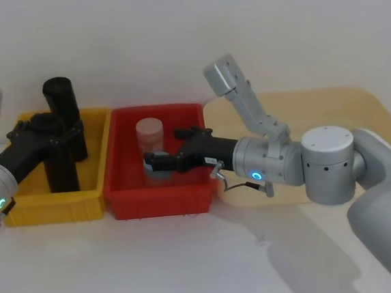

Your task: Pick up the garbage bag with the one hand and transfer it to the other hand.

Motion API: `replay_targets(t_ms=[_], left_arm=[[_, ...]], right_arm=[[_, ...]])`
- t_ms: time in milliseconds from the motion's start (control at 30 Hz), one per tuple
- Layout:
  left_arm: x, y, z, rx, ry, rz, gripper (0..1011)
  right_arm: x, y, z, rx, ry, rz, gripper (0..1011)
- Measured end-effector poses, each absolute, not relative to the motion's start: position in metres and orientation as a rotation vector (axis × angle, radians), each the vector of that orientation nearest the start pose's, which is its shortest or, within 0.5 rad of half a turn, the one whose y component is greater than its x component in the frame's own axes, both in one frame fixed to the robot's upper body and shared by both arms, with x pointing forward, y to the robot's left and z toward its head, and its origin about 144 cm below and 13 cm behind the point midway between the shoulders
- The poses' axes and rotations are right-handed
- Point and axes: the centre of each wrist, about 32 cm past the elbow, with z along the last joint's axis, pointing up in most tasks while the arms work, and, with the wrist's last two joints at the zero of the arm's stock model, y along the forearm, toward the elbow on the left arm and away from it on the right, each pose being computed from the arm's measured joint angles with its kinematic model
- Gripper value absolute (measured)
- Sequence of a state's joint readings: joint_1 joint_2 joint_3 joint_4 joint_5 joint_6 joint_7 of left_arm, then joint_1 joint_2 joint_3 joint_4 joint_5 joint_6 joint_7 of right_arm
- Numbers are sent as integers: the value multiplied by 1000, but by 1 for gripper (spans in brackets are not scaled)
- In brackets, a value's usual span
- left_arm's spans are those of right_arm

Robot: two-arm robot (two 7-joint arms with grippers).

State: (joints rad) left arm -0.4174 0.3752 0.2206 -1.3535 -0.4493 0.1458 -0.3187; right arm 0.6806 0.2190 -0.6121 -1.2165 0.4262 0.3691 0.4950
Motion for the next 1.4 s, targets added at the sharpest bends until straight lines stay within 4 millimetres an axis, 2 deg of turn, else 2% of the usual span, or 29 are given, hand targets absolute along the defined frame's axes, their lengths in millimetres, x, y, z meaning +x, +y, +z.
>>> replay_targets(t_ms=[1400], left_arm=[[565,297,1230,-4,23,1129,1001]], right_arm=[[606,-136,1239,-307,90,-618,1001]])
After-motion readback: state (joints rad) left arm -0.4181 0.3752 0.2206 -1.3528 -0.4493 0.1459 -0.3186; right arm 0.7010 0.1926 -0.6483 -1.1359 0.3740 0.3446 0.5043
